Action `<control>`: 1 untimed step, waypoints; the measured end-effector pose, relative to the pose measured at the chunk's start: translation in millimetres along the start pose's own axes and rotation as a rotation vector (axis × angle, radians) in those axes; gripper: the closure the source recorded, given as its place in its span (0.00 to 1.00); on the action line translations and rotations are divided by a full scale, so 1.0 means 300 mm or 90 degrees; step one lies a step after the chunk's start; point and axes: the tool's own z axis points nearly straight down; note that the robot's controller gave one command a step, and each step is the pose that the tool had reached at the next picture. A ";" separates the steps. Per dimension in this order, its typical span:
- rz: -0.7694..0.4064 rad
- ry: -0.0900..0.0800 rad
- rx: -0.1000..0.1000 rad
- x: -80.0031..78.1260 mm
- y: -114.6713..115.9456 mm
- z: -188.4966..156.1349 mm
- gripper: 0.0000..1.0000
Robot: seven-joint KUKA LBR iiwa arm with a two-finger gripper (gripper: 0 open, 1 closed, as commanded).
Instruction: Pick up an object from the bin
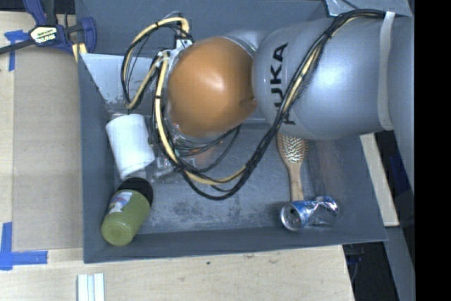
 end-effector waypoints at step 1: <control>0.000 0.000 -0.001 0.000 0.000 0.000 0.00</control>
Offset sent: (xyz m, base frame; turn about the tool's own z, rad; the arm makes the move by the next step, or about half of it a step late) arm 0.0000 0.0000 0.0000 0.0000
